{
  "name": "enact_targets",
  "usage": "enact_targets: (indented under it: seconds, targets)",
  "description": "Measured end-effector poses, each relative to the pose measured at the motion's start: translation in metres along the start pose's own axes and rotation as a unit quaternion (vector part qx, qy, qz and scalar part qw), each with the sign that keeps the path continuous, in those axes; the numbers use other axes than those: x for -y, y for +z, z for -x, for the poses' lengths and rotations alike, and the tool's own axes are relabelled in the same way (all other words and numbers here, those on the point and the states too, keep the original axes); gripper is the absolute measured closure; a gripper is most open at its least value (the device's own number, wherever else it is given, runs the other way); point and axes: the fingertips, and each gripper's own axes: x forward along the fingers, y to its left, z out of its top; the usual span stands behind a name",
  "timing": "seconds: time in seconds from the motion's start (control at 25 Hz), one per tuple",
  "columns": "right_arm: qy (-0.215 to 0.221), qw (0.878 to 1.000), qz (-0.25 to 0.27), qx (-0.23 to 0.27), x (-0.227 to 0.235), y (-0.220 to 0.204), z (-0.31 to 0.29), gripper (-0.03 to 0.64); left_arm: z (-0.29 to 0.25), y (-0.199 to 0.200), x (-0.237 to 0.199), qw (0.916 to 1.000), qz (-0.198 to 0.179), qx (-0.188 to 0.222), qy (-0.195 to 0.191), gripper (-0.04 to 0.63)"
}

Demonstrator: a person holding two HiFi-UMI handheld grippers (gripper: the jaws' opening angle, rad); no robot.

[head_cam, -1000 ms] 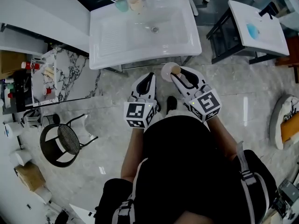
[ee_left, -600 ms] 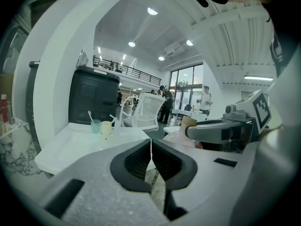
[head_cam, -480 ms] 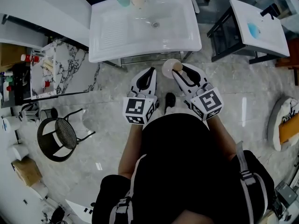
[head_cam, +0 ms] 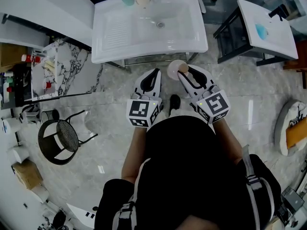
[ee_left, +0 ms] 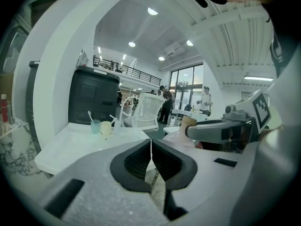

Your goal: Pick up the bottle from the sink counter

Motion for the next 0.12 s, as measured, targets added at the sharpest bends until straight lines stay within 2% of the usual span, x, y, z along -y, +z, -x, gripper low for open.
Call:
enact_targets:
  seconds: [0.12]
  targets:
    - [0.001,1.000,0.000,0.001,0.0024,0.0014,-0.0017,0.500,-0.0030,0.0015,-0.0013,1.0000,0.000,-0.001,0.001,0.575]
